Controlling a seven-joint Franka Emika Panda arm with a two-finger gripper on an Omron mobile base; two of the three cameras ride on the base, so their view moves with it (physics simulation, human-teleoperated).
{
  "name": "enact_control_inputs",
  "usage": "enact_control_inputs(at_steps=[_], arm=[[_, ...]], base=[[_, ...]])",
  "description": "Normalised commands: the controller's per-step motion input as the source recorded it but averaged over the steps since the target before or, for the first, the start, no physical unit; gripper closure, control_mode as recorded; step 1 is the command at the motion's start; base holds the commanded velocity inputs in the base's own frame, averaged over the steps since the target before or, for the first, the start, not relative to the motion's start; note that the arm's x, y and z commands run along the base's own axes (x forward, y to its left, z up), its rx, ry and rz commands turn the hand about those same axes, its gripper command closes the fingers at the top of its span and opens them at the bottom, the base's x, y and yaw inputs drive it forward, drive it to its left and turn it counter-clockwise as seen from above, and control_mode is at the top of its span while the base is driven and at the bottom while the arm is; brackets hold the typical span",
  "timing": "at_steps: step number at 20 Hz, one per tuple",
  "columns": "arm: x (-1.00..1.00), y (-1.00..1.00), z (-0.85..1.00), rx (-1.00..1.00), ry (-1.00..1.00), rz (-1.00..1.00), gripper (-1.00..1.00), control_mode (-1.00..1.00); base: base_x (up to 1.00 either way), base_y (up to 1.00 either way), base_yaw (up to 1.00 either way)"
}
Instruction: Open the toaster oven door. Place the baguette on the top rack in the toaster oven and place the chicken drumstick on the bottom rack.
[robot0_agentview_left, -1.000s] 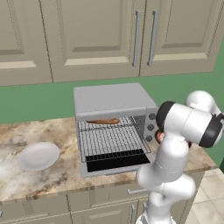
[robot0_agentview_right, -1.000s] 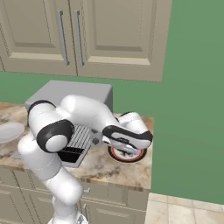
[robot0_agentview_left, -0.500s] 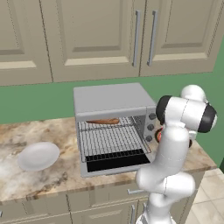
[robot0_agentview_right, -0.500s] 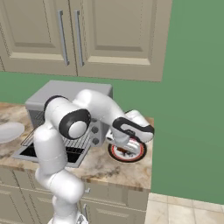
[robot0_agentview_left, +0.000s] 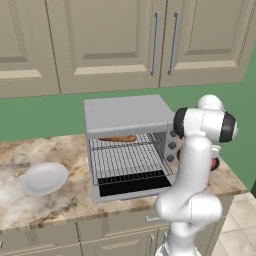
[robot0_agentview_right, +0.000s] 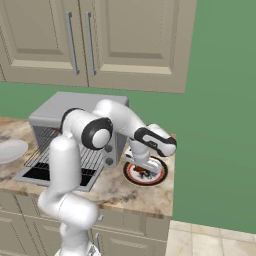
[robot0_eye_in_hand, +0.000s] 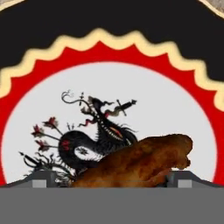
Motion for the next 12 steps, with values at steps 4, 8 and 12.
enact_control_inputs(at_steps=[4, 8, 12], arm=[[0.09, -0.31, -0.01, 0.13, 0.16, 0.0, -1.0, -1.0], [0.0, -0.29, 0.0, 0.13, 0.14, 0.0, 1.0, -1.0], [0.0, -0.18, 0.0, 0.14, 0.11, 0.0, 1.0, -1.0]], base=[[0.0, 0.0, 0.0], [0.0, 0.0, 0.0], [0.0, 0.0, 0.0]])
